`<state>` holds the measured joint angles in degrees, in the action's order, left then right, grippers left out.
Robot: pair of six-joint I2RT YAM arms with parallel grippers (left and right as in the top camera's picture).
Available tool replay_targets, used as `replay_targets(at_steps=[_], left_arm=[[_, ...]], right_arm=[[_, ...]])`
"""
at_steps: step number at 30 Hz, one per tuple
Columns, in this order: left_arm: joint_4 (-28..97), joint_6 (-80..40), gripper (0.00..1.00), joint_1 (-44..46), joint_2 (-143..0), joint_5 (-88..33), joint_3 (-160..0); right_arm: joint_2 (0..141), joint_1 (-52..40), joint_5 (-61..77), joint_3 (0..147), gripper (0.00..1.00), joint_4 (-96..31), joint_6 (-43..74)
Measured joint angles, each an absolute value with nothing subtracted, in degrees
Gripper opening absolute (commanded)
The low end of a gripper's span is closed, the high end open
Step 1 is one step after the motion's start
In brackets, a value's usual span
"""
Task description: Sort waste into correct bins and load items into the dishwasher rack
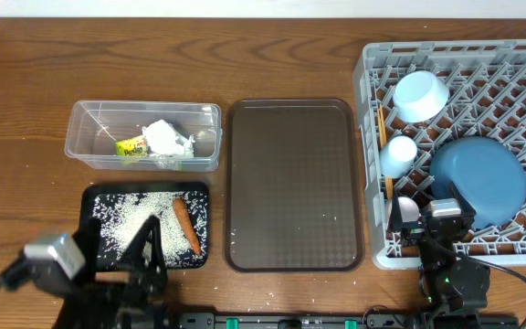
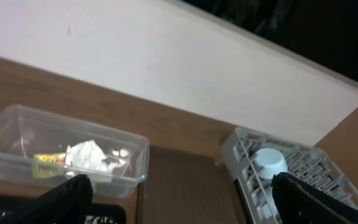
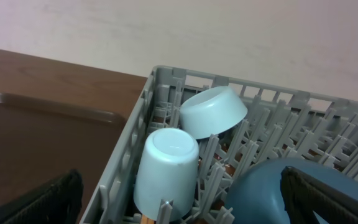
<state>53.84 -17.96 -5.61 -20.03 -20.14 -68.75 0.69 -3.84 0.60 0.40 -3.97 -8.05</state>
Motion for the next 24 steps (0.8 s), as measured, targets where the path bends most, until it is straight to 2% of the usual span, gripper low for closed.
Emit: replay_targets(at_steps=[6,15,20,24], left_arm=[[53.82,-17.93,0.94,-4.38,-15.46,-20.14,-64.71],[53.45,-17.96,0.95,-4.38,-8.12,-19.51,-48.25],[46.87,-17.96,0.94,-4.38,-4.12,-18.41,-40.12],[36.23,-17.96,0.94,-4.38,-1.04,-17.85,-34.24]], right_arm=[[0.69,-3.84,0.6,0.4,0.99,-3.99,-8.05],[0.69,-3.84,0.58,0.4,0.99,-3.99,-8.05],[0.69,-3.84,0.58,0.4,0.99,-3.97,-8.05],[0.69,-3.84,0.58,0.4,0.99,-3.99,-8.05]])
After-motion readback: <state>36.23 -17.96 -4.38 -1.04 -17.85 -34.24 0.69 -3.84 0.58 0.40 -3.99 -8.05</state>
